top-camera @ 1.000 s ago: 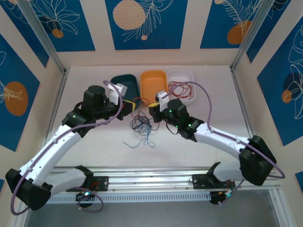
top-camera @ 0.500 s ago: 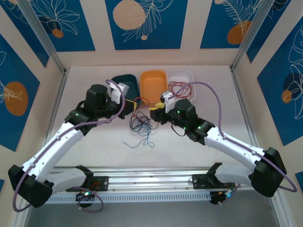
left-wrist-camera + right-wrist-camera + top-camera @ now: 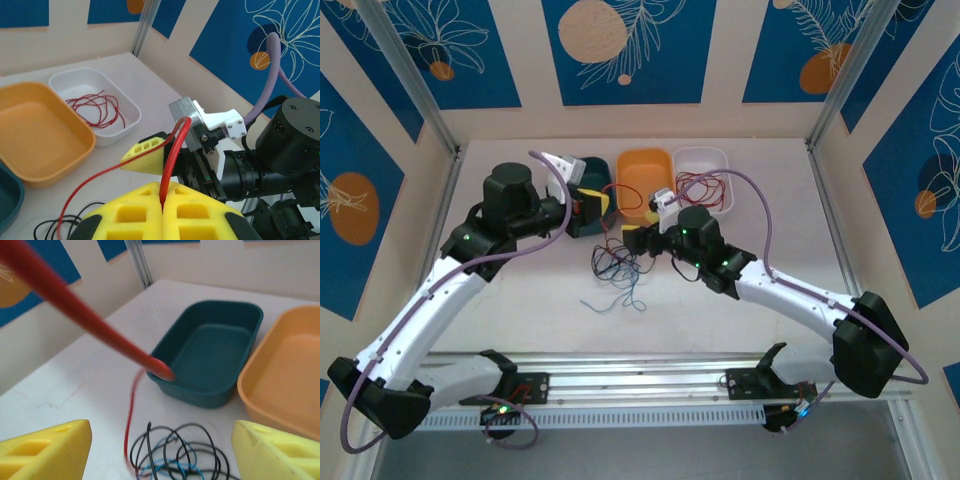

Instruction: Untangle the cables

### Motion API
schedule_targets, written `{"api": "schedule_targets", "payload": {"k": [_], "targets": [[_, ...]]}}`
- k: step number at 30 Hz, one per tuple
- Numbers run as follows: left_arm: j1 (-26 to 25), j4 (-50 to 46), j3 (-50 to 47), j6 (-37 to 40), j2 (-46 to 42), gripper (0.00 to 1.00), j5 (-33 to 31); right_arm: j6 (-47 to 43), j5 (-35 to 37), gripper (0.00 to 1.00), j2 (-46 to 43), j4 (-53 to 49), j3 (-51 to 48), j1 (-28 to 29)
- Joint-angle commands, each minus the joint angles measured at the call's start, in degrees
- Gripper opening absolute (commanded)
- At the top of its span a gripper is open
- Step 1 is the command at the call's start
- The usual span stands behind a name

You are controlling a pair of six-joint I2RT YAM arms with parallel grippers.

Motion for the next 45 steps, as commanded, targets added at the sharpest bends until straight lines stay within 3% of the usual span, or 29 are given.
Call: {"api": "schedule_targets", "payload": {"k": [1, 6, 10, 12, 17, 22, 25, 31, 36, 41, 45], "targets": [[0.5, 1.5, 2.1, 1.1, -0.8, 0.00, 2.1, 0.6, 2.2, 0.74, 0.8, 5.8, 2.8, -0.3], [0.5, 1.2, 4.0, 1.8, -1.2, 0.00, 2.3, 0.5, 3.3, 0.75, 1.7, 7.3, 4.3, -1.4], [0.5, 1.1, 4.6, 2.1, -1.5, 0.00, 2.5, 0.0, 1.9, 0.68, 0.6, 6.7, 5.1, -2.0], [0.5, 0.9, 4.5, 2.1, -1.6, 0.00, 2.4, -0.2, 1.5, 0.60, -0.7, 6.2, 4.9, -1.9], [0.6, 1.0, 3.5, 2.0, -1.9, 0.00, 1.2, 0.4, -0.7, 0.25, -4.7, 4.8, 3.2, -2.2], [0.9, 1.1, 3.0, 1.4, -1.2, 0.00, 0.5, 1.4, -2.6, 0.05, -8.5, 1.2, 2.4, -2.1], [1.1, 0.9, 2.7, 1.3, -0.5, 0.00, -0.1, 2.8, -3.1, 0.00, -10.5, -2.0, 3.0, -2.1], [1.3, 1.2, -0.6, -0.1, 2.2, 0.00, -1.0, 7.1, -5.6, 0.00, -12.6, -13.3, 8.2, -2.1], [1.0, 10.7, -8.4, -7.5, 6.9, 0.00, 5.8, 11.5, -5.4, 0.00, -11.8, -23.4, 13.9, -2.7], [-2.1, 19.3, -12.4, -12.0, 11.6, 0.02, 7.1, 17.3, -6.7, 0.00, -8.6, -33.1, 20.3, -6.5], [-4.6, 24.2, -13.3, -14.1, 14.6, 0.07, 8.1, 17.7, -6.3, 0.00, -6.9, -34.7, 21.8, -9.3]]}}
